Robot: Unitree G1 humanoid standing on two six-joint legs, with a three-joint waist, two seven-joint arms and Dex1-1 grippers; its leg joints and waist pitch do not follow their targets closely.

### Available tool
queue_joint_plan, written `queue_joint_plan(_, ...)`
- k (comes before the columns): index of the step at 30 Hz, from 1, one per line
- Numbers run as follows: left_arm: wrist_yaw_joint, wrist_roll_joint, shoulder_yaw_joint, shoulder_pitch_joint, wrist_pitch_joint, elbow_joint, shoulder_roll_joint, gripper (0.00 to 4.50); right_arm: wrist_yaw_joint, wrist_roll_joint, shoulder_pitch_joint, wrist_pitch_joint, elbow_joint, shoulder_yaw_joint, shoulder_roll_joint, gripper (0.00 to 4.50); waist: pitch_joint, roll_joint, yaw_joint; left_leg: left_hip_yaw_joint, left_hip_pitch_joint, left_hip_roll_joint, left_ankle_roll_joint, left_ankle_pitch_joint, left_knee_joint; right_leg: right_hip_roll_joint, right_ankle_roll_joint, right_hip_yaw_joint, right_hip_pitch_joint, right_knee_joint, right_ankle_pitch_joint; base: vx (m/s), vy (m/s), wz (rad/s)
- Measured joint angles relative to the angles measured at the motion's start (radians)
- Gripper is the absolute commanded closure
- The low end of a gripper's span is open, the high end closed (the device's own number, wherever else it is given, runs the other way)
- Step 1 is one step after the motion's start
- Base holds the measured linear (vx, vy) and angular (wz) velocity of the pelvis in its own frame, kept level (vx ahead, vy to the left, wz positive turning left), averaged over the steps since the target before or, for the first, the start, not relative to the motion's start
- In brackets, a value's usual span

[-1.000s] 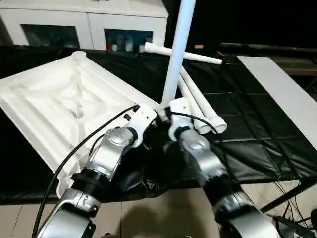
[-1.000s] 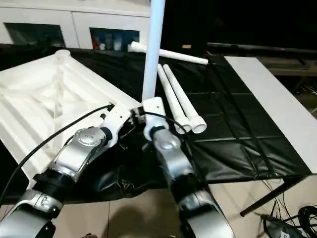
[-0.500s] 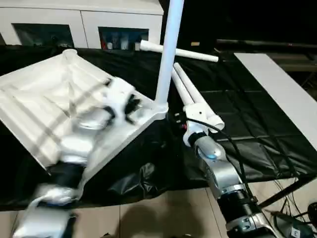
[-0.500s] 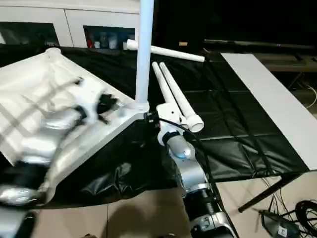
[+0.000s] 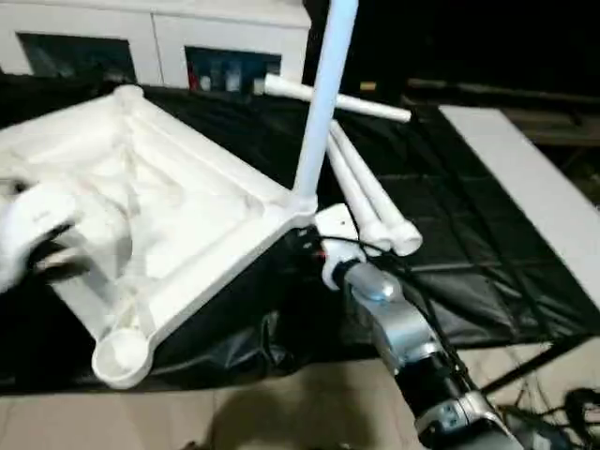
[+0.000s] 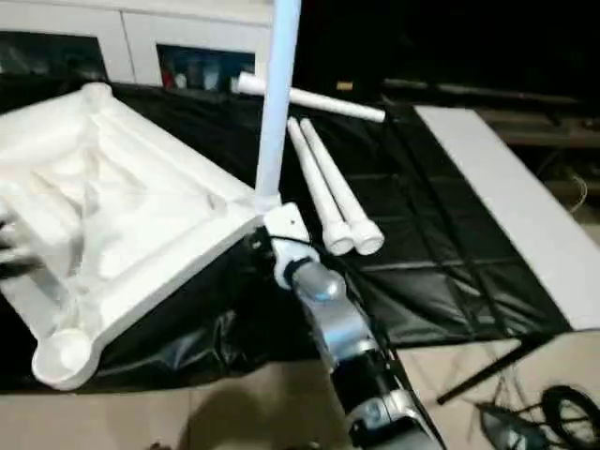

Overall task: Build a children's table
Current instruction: Rotate table base

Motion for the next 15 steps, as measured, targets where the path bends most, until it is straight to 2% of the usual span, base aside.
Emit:
queue_joint_plan(3, -0.007, 0.003, 0.002, 0.047, 0.022, 0.002, 0.015, 2.5, 0.0, -0.004, -0.011, -0.003, 0.049, 0.005, 0.011, 0.94, 0.0, 0.0, 0.006, 0.0, 0.002, 0.0, 0.0, 0.0, 0.0, 0.004, 0.0, 0.009, 0.002, 0.0, 0.0, 0.0, 0.0, 0.0)
queue_joint_plan(8, -0.012, -0.004, -0.027, 0.124, 0.042, -0.008, 0.001, 2.5, -0.027, -0.006, -0.101, -0.024, 0.185, -0.003, 0.034, 0.94, 0.0, 0.0, 0.006, -0.001, 0.006, -0.001, 0.0, 0.0, 0.0, 0.007, -0.001, 0.014, 0.004, 0.003, 0.0, 0.0, 0.0, 0.0)
queue_joint_plan(13, -0.003, -0.011, -0.076, 0.135, 0.067, -0.064, -0.022, 2.5, -0.039, -0.01, -0.176, -0.056, 0.33, -0.005, 0.074, 0.94, 0.0, -0.001, 0.006, -0.002, 0.009, -0.001, 0.0, 0.0, 0.001, 0.008, -0.001, 0.014, 0.006, 0.004, 0.0, 0.0, 0.0, 0.0)
queue_joint_plan(15, 0.0, -0.019, -0.079, 0.13, 0.068, -0.079, -0.059, 2.5, -0.032, -0.003, -0.186, -0.07, 0.374, -0.015, 0.075, 0.94, 0.0, -0.001, 0.009, -0.001, 0.009, -0.001, 0.0, 0.0, 0.001, 0.008, -0.001, 0.015, 0.006, 0.004, 0.001, 0.0, 0.0, 0.0)
